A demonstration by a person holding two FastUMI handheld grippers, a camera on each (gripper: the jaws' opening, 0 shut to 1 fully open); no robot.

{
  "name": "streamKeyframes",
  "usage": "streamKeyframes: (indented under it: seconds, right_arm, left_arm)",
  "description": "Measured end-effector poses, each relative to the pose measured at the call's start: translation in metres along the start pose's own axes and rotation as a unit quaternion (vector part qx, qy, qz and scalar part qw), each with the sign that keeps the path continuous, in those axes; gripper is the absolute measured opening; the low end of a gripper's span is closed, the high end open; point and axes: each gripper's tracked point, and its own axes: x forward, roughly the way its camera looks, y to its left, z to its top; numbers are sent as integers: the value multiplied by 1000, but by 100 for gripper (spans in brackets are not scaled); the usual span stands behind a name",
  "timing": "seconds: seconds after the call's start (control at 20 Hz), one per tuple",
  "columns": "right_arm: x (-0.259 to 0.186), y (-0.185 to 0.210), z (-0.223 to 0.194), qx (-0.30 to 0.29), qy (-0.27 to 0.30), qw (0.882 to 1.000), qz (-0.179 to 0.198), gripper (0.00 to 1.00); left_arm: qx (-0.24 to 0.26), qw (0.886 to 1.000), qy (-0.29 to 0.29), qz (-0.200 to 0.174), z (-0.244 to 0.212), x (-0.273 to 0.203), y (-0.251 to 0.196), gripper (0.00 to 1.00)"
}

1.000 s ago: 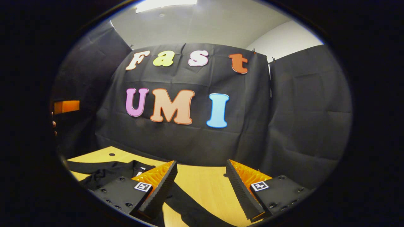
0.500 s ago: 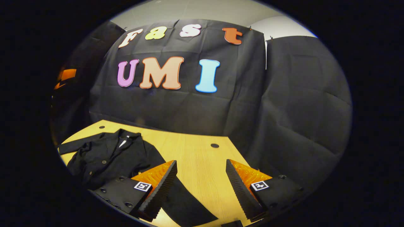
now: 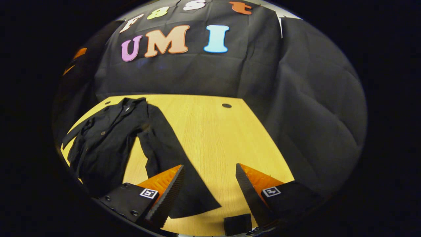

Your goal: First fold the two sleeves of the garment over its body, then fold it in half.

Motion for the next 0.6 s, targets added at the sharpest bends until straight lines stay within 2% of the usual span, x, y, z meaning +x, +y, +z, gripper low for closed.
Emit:
streamKeyframes:
  seconds: [0.3,0.6]
  right_arm:
    - [14,8,-55,7,77,996,36,99]
    - [18,20,-84,16,119,991,63,99]
  left_arm:
    - [10,1000,2,6,-2,-1,-14,92]
    - [21,1000,2,10,-1,0,-15,92]
